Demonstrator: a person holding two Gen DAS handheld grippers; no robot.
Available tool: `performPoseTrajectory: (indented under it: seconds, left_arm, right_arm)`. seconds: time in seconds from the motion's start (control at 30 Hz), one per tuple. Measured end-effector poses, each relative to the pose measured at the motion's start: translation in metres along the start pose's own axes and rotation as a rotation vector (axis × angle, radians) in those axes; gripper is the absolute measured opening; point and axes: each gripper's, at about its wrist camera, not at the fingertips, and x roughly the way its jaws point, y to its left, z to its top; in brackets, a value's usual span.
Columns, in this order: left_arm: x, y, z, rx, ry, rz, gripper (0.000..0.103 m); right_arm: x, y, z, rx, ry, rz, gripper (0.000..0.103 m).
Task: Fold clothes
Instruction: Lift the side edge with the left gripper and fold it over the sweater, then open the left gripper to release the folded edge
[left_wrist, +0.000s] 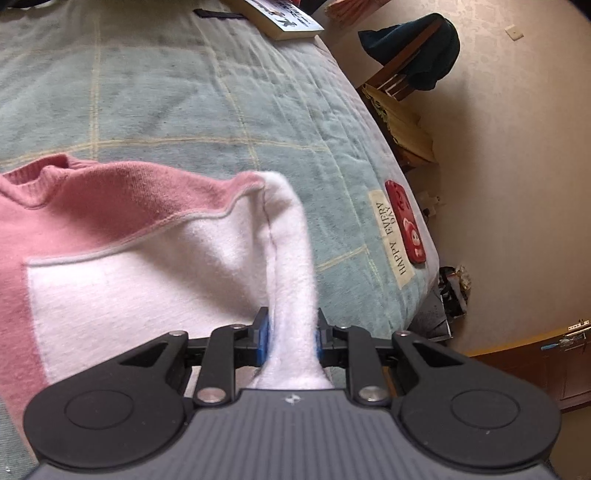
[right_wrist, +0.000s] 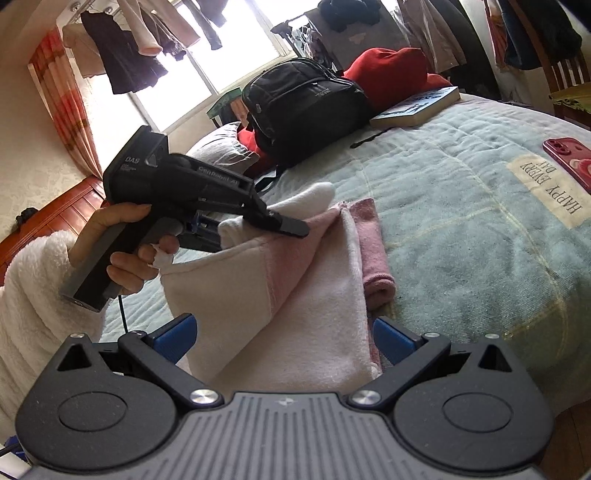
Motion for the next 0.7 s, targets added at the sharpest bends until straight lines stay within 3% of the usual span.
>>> performPoseTrajectory:
  seconds: [0.17, 0.3, 0.5, 0.7]
  left_arm:
    - [0.005, -0.005, 0.002, 0.009, 0.001, -0.009, 0.021]
    - [0.005, -0.009, 0.000, 0.018, -0.001, -0.023, 0.030]
    - [-0.011, -0.021, -0.004, 0.057, -0.037, -0.095, 0.036]
    - [-0.047, -0.034, -0.026, 0.247, -0.158, 0.052, 0.054]
  right_arm:
    - [0.003, 0.001, -0.003, -0.001, 0.017, -0.004, 0.103]
    - [0.004, 0.002, -0.005, 0.002, 0.027, -0.008, 0.103]
    - [0.005, 0.001, -0.007, 0.018, 0.039, 0.022, 0.103]
    - [0.009, -0.010, -0.008, 0.098, 0.070, 0.099, 0.103]
